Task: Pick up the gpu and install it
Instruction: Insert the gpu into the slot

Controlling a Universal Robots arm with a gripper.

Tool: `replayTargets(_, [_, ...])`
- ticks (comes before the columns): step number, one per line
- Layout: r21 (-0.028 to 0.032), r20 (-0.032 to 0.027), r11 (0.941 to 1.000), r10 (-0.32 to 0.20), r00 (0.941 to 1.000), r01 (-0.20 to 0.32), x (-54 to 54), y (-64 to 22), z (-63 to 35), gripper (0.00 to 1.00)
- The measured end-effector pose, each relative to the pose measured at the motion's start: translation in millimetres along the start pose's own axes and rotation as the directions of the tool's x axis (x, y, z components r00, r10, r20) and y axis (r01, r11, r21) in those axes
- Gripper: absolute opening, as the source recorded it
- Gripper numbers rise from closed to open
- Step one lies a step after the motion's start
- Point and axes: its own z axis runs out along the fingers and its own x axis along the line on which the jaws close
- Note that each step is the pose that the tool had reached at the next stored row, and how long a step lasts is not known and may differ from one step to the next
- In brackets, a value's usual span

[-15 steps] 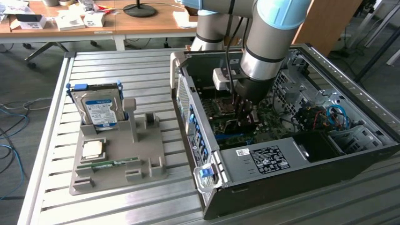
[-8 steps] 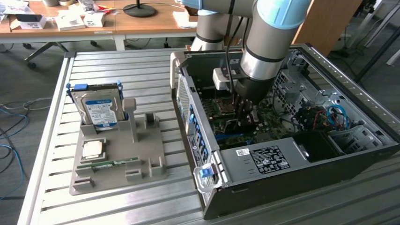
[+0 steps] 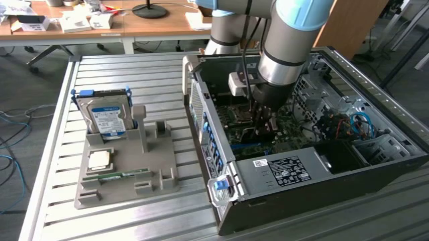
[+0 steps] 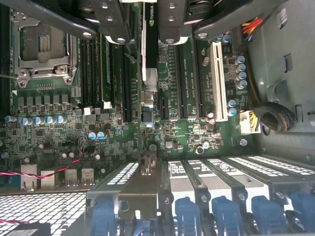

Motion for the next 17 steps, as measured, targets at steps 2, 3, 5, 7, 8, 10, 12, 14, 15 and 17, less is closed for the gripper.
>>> replayTargets(2, [0.0, 0.0, 1.0, 0.0, 1.0, 0.0, 0.0, -0.6, 0.0, 0.26])
replayTargets(3, [0.0, -0.0001, 1.0, 0.0, 1.0, 0.0, 0.0, -0.7, 0.0, 0.26])
replayTargets(5, [0.0, -0.0001, 1.0, 0.0, 1.0, 0.0, 0.0, -0.7, 0.0, 0.26])
replayTargets(7, [0.0, -0.0001, 1.0, 0.0, 1.0, 0.0, 0.0, -0.8, 0.0, 0.26])
replayTargets(8, [0.0001, -0.0001, 1.0, 0.0, 1.0, 0.0, 0.0, -0.4, 0.0, 0.26])
replayTargets(10, [0.0002, -0.0001, 1.0, 0.0, 1.0, 0.0, 0.1, 0.7, 0.0, 0.26])
replayTargets(12, [0.0004, 0.0, 1.0, 0.0, 1.0, 0.0, 0.1, 0.7, 0.0, 0.26])
replayTargets(14, [0.0004, 0.0, 1.0, 0.0, 1.0, 0.0, 0.1, 0.8, 0.0, 0.26])
replayTargets(15, [0.0004, -0.0001, 1.0, 0.0, 1.0, 0.0, 0.1, 0.8, 0.0, 0.26])
replayTargets(17, [0.0004, 0.0, 1.0, 0.0, 1.0, 0.0, 0.1, 1.2, 0.0, 0.26])
